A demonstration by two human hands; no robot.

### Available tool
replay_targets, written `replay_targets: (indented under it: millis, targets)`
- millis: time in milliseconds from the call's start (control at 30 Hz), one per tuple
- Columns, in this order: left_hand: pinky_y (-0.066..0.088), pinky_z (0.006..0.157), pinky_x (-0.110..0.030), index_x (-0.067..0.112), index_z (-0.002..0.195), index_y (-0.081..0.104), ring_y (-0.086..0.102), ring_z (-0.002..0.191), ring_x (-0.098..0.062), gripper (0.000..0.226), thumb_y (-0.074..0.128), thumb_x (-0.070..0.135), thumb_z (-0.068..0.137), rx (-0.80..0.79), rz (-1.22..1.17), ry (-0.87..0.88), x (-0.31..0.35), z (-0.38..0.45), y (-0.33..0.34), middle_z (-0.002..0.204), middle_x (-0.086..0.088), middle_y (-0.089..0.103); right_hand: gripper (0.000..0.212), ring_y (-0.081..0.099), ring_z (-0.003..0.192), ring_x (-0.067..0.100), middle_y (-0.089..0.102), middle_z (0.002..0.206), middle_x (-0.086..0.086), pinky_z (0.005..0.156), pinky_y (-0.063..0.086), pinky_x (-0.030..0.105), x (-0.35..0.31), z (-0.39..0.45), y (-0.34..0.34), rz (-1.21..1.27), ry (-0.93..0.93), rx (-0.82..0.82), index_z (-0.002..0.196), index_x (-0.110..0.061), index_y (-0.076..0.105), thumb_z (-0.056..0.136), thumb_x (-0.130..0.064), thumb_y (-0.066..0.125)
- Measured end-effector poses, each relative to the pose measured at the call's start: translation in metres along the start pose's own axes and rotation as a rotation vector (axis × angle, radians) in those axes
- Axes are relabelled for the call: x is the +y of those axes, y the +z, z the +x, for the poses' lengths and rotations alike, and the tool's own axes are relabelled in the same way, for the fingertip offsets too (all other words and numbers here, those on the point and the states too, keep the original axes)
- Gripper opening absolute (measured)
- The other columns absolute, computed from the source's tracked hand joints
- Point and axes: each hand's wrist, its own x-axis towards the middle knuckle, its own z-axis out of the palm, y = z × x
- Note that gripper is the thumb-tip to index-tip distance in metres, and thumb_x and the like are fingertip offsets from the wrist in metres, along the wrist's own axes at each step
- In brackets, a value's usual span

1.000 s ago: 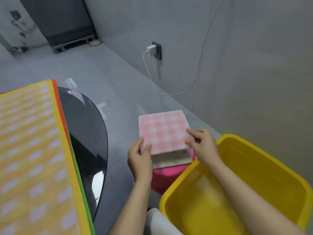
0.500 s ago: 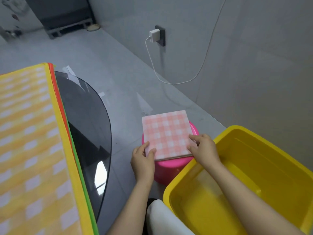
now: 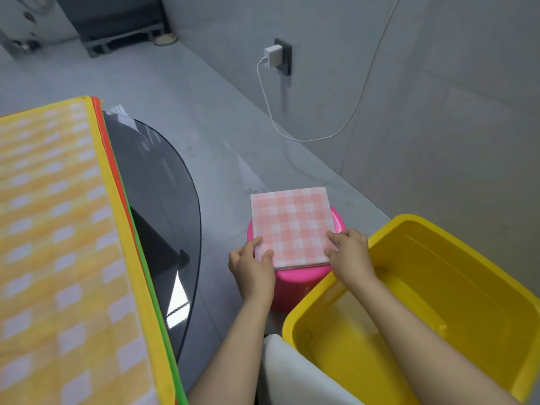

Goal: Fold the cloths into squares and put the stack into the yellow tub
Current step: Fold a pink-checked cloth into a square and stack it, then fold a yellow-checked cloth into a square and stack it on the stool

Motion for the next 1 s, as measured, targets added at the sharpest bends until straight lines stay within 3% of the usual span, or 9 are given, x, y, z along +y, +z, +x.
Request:
replay_targets:
  millis: [167,367,433,500,567,700,800,1000]
  targets:
    - [0.025,0.113,-0.042,0.021,0.133,0.053,0.022,0.139,-0.028,0.041,0.057,0.026,0.092,0.117,0.095,0.059,0.018,-0.033,0.003,0.150,-0.006,0.029,0.046,0.033,0.125,0.029,0.047,0.131,0.013,0.102,0.024,0.029,-0.012,-0.016,-0.022,-0.055,-0.034,0.014,0.137,-0.012,0.045,0.093,-0.025,0.051]
    - [0.031,0.110,-0.041,0.020,0.132,0.048,0.036,0.130,-0.025,0.037,0.046,0.023,0.095,0.040,-0.013,0.219,0.088,-0.084,-0.028,0.142,-0.004,0.037,0.038,0.041,0.124,0.026,0.055,0.129,0.009,0.105,0.029,0.033,-0.062,-0.057,-0.096,0.003,-0.218,0.072,0.129,-0.012,0.053,0.093,-0.024,0.052]
    - [0.036,0.105,-0.037,0.020,0.129,0.049,0.045,0.122,-0.022,0.034,0.043,0.020,0.096,-0.003,-0.086,0.264,0.116,-0.102,-0.050,0.136,-0.002,0.042,0.036,0.038,0.127,0.021,0.055,0.127,0.003,0.107,0.032,0.035,-0.082,-0.075,-0.125,0.015,-0.284,0.003,0.128,-0.018,0.054,0.093,-0.029,0.052]
    - [0.043,0.090,-0.018,0.020,0.126,0.050,0.050,0.112,-0.015,0.031,0.041,0.017,0.096,-0.034,-0.167,0.342,0.139,-0.121,-0.076,0.129,0.001,0.045,0.035,0.042,0.125,0.015,0.058,0.124,-0.003,0.105,0.036,0.033,-0.104,-0.094,-0.152,0.064,-0.346,-0.052,0.125,-0.024,0.056,0.092,-0.034,0.052]
    - [0.038,0.072,-0.001,0.022,0.123,0.051,0.052,0.100,-0.005,0.028,0.041,0.017,0.097,-0.015,-0.208,0.434,0.156,-0.138,-0.104,0.123,0.004,0.045,0.033,0.049,0.118,0.008,0.059,0.121,-0.007,0.097,0.038,0.026,-0.128,-0.117,-0.175,0.102,-0.409,-0.073,0.123,-0.026,0.057,0.092,-0.036,0.053]
    - [0.037,0.068,0.000,0.024,0.119,0.053,0.051,0.088,0.006,0.024,0.043,0.020,0.097,0.028,-0.209,0.583,0.176,-0.164,-0.168,0.117,0.008,0.045,0.028,0.054,0.108,0.001,0.061,0.115,-0.012,0.084,0.041,0.017,-0.180,-0.163,-0.199,0.139,-0.570,-0.068,0.118,-0.027,0.060,0.092,-0.033,0.054]
    - [0.039,0.071,-0.006,0.026,0.117,0.053,0.051,0.089,0.006,0.022,0.043,0.022,0.097,0.055,-0.146,0.674,0.174,-0.172,-0.221,0.114,0.007,0.046,0.026,0.055,0.103,-0.002,0.061,0.112,-0.014,0.081,0.041,0.012,-0.215,-0.192,-0.197,0.156,-0.668,-0.074,0.117,-0.029,0.060,0.091,-0.034,0.054]
    - [0.036,0.070,0.001,0.028,0.113,0.054,0.053,0.091,0.005,0.021,0.044,0.020,0.097,0.199,-0.026,0.744,0.142,-0.171,-0.324,0.110,0.015,0.047,0.023,0.057,0.093,-0.005,0.064,0.106,-0.011,0.070,0.037,-0.003,-0.273,-0.225,-0.156,0.227,-0.792,-0.133,0.113,-0.023,0.063,0.091,-0.024,0.057]
